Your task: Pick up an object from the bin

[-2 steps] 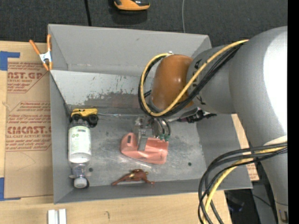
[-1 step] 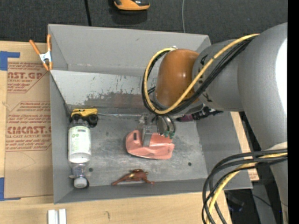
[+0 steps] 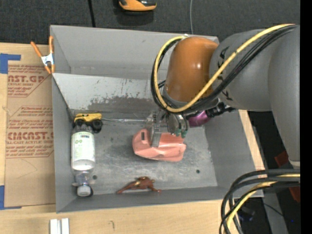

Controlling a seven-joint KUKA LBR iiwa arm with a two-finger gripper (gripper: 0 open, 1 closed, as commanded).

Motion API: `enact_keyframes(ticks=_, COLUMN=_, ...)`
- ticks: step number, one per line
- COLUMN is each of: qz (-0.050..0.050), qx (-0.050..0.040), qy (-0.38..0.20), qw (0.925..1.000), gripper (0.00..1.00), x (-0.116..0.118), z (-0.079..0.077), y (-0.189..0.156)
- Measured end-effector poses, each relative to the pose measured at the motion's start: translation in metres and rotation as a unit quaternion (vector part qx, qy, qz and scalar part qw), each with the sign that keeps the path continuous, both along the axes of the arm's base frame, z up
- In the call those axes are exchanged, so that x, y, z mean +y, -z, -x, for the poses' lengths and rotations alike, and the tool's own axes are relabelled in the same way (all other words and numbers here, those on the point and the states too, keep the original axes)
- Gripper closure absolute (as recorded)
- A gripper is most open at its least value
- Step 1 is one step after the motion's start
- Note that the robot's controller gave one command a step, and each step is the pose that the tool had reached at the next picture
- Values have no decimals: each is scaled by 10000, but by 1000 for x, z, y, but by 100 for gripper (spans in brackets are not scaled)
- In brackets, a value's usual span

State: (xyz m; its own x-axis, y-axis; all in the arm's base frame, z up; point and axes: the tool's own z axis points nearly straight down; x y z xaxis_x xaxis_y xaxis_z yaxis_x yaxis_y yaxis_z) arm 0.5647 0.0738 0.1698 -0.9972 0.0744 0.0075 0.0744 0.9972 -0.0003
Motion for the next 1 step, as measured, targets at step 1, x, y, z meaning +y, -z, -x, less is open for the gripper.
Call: enact_keyframes(ticks=1, qz=-3, qx=-21, qy=85, qw=10000, gripper=100, x=3, z=0, y=-46)
